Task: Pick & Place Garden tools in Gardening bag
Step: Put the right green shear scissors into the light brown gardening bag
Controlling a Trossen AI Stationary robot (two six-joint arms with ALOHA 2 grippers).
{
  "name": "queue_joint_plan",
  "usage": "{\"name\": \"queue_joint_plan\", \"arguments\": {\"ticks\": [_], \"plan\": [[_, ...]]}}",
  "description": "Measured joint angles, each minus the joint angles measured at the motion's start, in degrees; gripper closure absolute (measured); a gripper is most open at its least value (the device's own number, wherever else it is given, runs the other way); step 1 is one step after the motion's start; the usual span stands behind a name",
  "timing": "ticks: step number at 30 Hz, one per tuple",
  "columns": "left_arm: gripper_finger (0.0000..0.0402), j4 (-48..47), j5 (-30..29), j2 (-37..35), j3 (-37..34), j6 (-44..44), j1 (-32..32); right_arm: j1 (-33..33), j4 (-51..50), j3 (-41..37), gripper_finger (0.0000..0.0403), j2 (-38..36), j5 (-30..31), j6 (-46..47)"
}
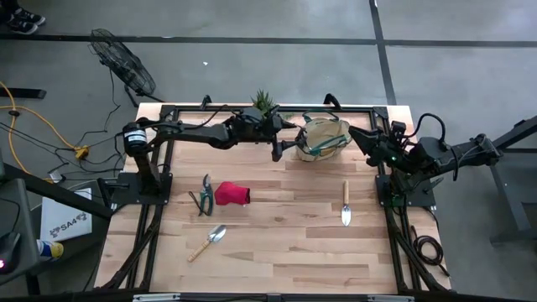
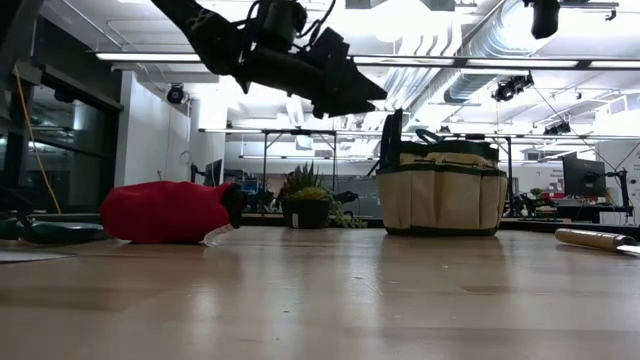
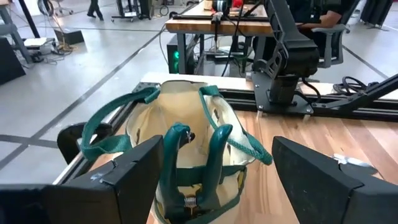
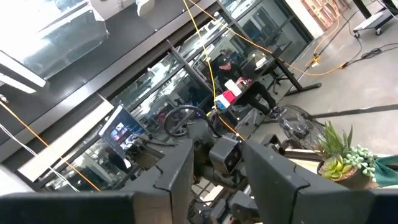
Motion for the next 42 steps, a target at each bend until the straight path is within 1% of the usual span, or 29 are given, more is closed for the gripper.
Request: {"name": "queue_joint_plan", "arguments": {"ticks": [3, 6, 10, 14, 16, 17, 20, 26, 33, 38, 42], "plan": [[0.0131, -0.3, 0.0, 0.0, 0.0, -0.2, 0.0, 0.0, 0.0, 0.0, 0.0268, 0.0, 0.0, -0.1], [0.0171, 0.0, 0.0, 0.0, 0.0, -0.2, 0.0, 0.0, 0.0, 0.0, 0.0268, 0.0, 0.0, -1.2], [0.0242, -0.9, 0.0, 0.1, 1.6, -0.2, 0.0, 0.0, 0.0, 0.0, 0.0268, 0.0, 0.0, -1.6], [0.0329, -1.1, 0.0, 0.7, 4.7, 1.2, 0.0, 0.0, -0.4, 0.0, 0.0268, 0.0, 0.0, -1.6], [0.0374, -4.0, -0.1, 0.9, 6.1, 1.8, 0.0, 0.0, -0.5, 0.0, 0.0268, 0.0, 0.0, -1.6], [0.0388, -5.1, -0.4, 0.9, 6.7, 2.3, 0.0, 0.0, -0.5, 0.0, 0.0268, 0.0, 0.0, -1.6], [0.0391, -5.4, -1.9, 2.1, 7.8, 3.5, 0.0, 0.0, -0.5, 0.0, 0.0268, 0.0, 0.0, -1.6], [0.0398, -5.3, -1.8, 4.3, 7.7, 2.6, 0.0, 0.0, -0.7, 0.0, 0.0268, 0.0, 0.0, -1.6], [0.0401, -2.4, -4.1, 5.2, 7.7, 2.5, 0.0, 0.0, -0.7, 0.0, 0.0268, 0.0, 0.0, -1.5], [0.0401, 1.4, -3.5, 5.2, 7.9, 2.5, 0.0, 0.0, -0.8, 0.0, 0.0268, 0.0, 0.0, -1.3], [0.0401, -3.9, -4.4, 6.5, 9.6, 2.9, 0.0, 0.0, -0.8, 0.0, 0.0268, 0.0, -0.2, -1.3]]}}
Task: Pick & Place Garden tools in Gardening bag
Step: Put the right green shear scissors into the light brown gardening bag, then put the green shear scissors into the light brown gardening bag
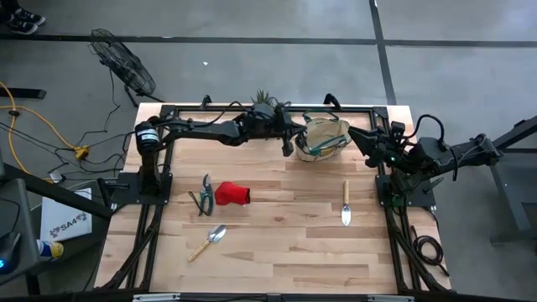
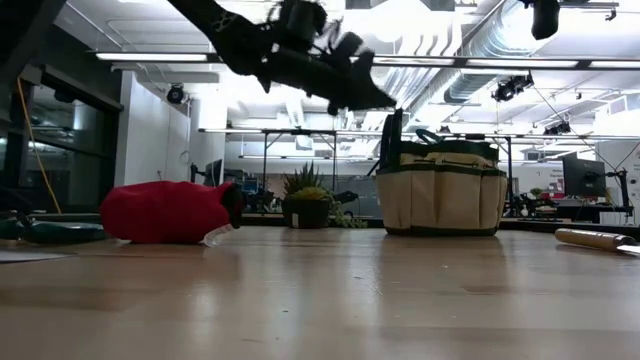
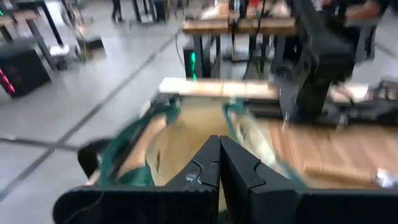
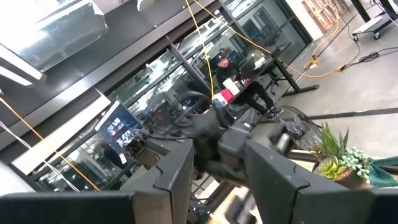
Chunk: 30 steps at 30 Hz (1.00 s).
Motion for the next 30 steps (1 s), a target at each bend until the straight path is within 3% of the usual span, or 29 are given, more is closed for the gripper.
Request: {"name": "queue_joint_plan", "arguments": {"ticks": [6, 14, 18, 21, 30], "plan": [[0.0401, -1.2, -0.4, 0.8, 0.3, 0.1, 0.0, 0.0, 0.0, 0.0, 0.0268, 0.0, 0.0, 0.0], [0.0401, -1.2, -2.1, -4.8, 0.4, 0.6, 0.0, 0.0, 1.9, 0.0, 0.0268, 0.0, 0.0, -0.5], [0.0401, -2.7, -0.7, -7.9, 0.4, -0.1, 0.0, 0.0, 9.9, 0.0, 0.0268, 0.0, -1.2, -10.0], [0.0401, -6.2, -0.7, -10.0, 0.4, -1.4, 0.0, 0.0, 11.3, 0.1, 0.0268, -0.1, -2.7, -16.2], [0.0401, -20.4, -2.3, -17.0, 0.4, -4.2, 0.0, 0.0, 7.2, 0.0, 0.0268, 0.5, -4.8, -17.7]]}}
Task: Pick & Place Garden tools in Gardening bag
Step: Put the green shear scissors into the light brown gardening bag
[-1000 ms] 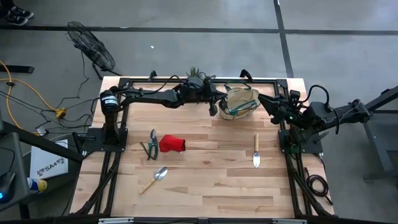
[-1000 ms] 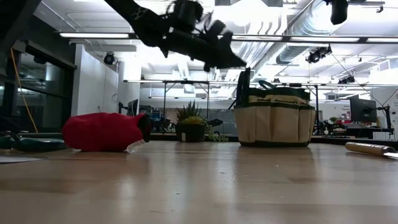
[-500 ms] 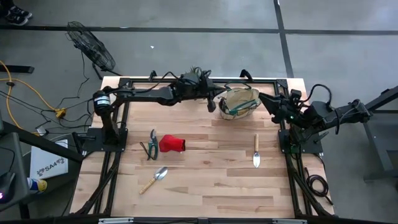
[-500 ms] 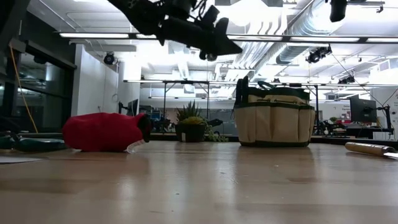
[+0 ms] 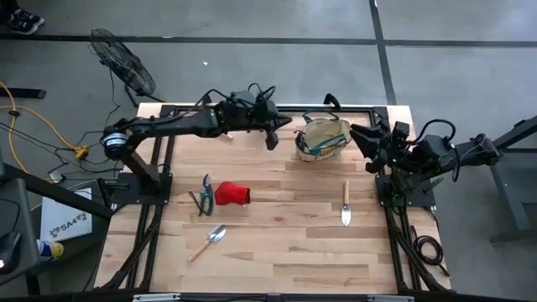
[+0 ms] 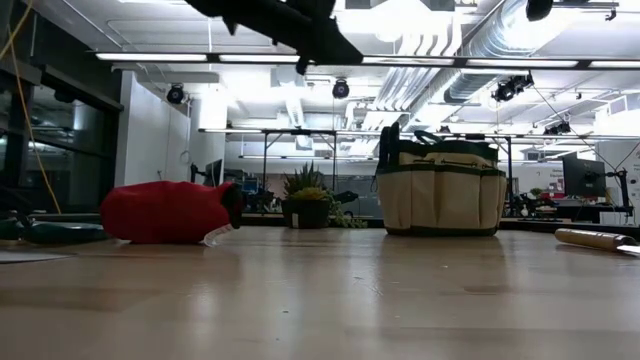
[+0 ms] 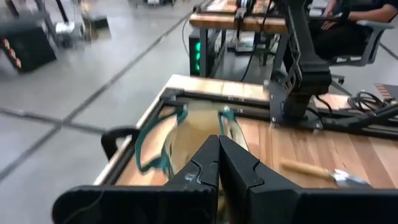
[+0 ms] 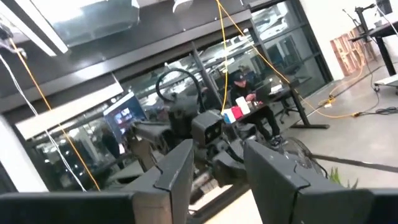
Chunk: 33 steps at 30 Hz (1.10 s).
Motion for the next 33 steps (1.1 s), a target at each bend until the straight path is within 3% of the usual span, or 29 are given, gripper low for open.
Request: {"name": "queue_joint_plan", "arguments": {"ticks": [13, 26, 33], "plan": [[0.0401, -22.3, -4.1, -8.6, 0.0, -7.1, -0.2, 0.0, -5.0, 0.0, 0.0268, -1.7, -2.8, 0.1], [0.0401, -46.7, -17.8, -13.8, -0.4, -18.4, -9.4, 0.0, -7.3, 0.0, 0.0268, -2.2, -5.1, 0.9], [0.0401, -49.6, -18.7, -20.4, -9.5, -28.4, -13.9, 0.0, -9.5, 0.0, 0.0268, -2.7, -7.3, 2.8]]}}
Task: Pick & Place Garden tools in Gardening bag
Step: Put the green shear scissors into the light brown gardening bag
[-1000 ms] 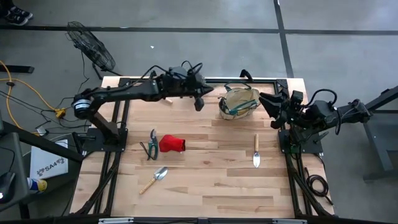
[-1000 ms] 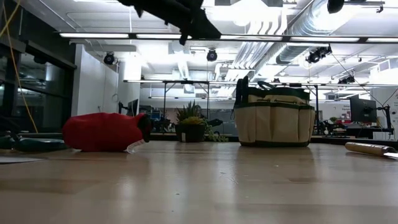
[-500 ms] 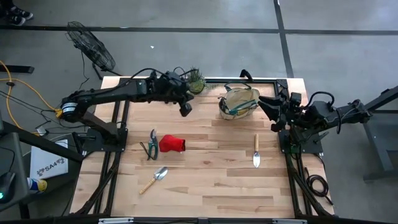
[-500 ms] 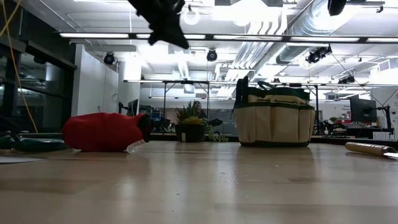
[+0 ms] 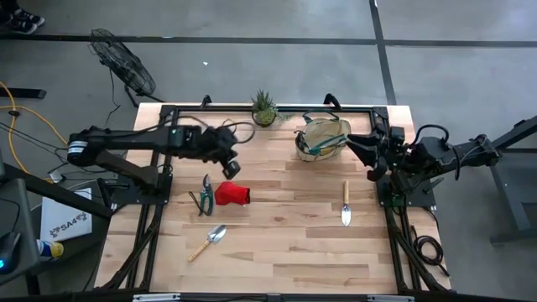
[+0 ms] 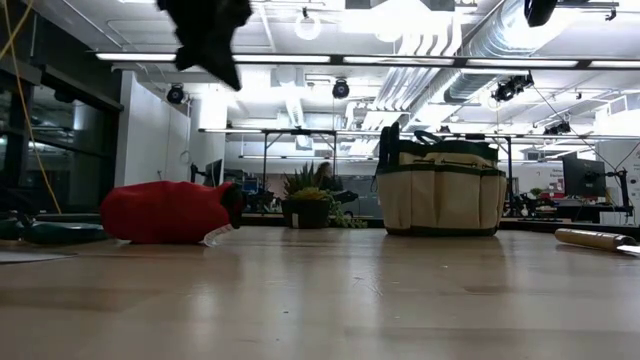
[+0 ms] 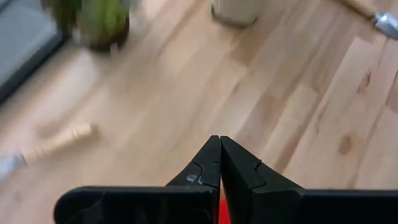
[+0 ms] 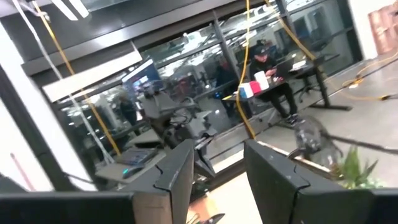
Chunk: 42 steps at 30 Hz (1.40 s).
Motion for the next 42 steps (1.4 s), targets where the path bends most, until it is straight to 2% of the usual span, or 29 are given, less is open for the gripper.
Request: {"name": "queue_joint_plan", "arguments": {"ticks": [7, 13, 16, 21, 27, 30, 36, 39, 42], "plan": [[0.0401, -2.1, 1.2, -8.9, -10.5, -20.0, -6.7, 0.0, -3.1, 0.0, 0.0268, -0.4, -4.7, 3.1], [0.0401, -7.2, 0.8, -10.3, -13.1, -35.0, -14.9, 0.0, -5.4, 0.0, 0.0268, -0.5, -6.7, 4.9], [0.0401, -8.1, 0.6, -9.4, -13.0, -36.5, -18.8, 0.0, -5.8, 0.0, 0.0268, -0.5, -9.0, 4.9], [0.0401, -11.4, 0.9, -9.0, -13.0, -33.4, -24.5, 0.0, -8.2, 0.0, 0.0268, -0.5, -11.9, 5.4], [0.0402, -19.0, 4.0, -8.7, -13.1, -29.0, -28.6, 0.0, -9.8, 0.0, 0.0268, -0.5, -15.2, 11.6], [0.0401, -20.7, 4.9, -8.8, -13.0, -34.6, -28.5, 0.0, -11.2, 0.0, 0.0268, -0.5, -16.7, 15.5], [0.0399, -24.3, 6.5, -8.8, -14.0, -56.0, -28.5, 0.0, -12.3, 0.0, 0.0268, 0.2, -18.3, 21.8], [0.0377, -23.1, 8.8, -8.8, -15.7, -57.2, -28.6, 0.0, -12.4, 0.0, 0.0268, 0.9, -17.8, 23.1], [0.0334, -22.0, 12.7, -8.8, -18.5, -58.8, -28.5, 0.0, -12.4, 0.0, 0.0268, 1.7, -17.8, 24.8]]}}
